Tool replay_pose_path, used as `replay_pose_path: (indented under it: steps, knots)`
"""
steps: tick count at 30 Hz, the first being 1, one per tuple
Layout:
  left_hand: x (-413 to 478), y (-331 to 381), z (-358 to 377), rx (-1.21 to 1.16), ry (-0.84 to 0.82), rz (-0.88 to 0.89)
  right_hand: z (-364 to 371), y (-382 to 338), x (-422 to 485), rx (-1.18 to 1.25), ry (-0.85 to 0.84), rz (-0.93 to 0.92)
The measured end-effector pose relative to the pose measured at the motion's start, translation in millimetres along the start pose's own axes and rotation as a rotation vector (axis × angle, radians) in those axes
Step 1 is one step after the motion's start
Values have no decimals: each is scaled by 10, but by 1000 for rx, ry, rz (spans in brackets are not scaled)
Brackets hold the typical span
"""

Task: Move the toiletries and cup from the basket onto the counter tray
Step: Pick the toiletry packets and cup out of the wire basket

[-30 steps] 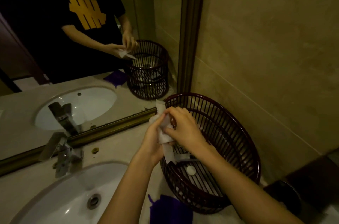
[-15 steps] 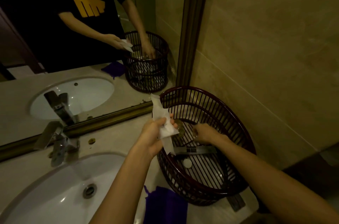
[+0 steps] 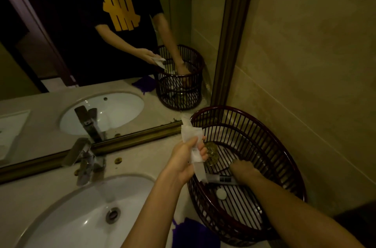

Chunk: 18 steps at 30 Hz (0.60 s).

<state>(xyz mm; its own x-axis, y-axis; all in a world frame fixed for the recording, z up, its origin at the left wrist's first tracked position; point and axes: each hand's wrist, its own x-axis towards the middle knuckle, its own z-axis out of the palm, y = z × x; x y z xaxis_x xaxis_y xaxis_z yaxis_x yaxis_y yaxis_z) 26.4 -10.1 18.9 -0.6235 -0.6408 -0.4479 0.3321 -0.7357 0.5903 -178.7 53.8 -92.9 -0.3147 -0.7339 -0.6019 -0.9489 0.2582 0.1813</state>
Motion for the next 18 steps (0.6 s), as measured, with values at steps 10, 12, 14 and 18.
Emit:
replay_pose_path:
  steps: [10,12,14,18]
  knots:
    - [13,17,-27,-7,-67,-9,-761,340,-960,265,80,60]
    - [10,16,-30,-3,-73,-2,-831,469,-1202,491,183,67]
    - [18,10,-39,10,-80,1,-899,491,-1460,730,325,34]
    - [23,16,-46,52,-112,12,-1025,115,-1805,948,450,-127]
